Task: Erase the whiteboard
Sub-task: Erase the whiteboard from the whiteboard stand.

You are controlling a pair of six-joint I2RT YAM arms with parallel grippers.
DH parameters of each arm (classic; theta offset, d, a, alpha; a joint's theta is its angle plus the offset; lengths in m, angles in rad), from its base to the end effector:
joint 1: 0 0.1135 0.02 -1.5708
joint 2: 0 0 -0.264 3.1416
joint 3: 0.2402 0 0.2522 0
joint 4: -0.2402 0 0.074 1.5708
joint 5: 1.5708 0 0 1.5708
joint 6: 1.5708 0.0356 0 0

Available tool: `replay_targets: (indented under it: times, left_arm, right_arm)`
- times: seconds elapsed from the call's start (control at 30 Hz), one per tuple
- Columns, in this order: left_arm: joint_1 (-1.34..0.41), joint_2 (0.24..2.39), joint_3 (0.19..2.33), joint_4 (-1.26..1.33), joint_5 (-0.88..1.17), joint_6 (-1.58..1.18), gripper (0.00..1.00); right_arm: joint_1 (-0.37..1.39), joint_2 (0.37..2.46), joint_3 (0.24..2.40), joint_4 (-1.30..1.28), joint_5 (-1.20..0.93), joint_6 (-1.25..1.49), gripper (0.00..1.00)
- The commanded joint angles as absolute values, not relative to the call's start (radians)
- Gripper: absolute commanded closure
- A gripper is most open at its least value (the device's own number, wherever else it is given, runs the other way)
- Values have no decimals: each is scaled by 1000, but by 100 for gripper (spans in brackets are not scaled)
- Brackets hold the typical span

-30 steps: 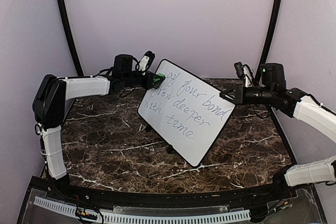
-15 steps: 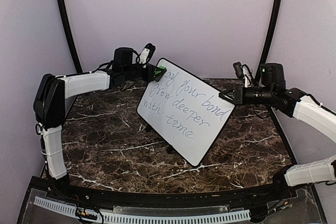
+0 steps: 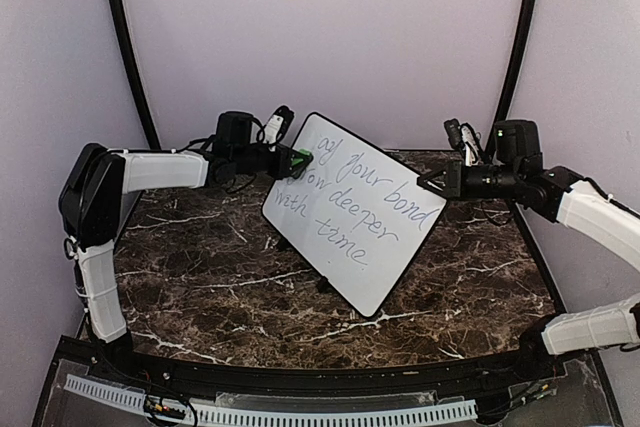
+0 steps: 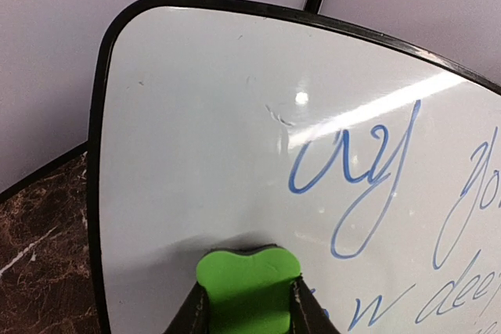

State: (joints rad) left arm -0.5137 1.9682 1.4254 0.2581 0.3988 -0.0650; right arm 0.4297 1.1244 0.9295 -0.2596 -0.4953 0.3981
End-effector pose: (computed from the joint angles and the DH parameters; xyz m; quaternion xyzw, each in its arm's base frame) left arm 0.3986 -0.2408 0.2518 0.2903 0.7383 -0.3196 0.5181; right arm 0.2226 0.1206 0.3168 -0.1428 0.8202 0.3969 0.3865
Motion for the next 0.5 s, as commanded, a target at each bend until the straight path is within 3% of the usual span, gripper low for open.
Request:
replay_targets:
  times: [0.0, 0.47]
  left_arm:
    - [-526, 1939, 1393, 247, 398, -77, 81]
    - [-551, 2028, 1655, 136, 402, -38, 81]
  right_arm:
    - [459, 1130, 962, -210, -591, 298, 100]
    - [462, 1121, 949, -212, -585, 298, 100]
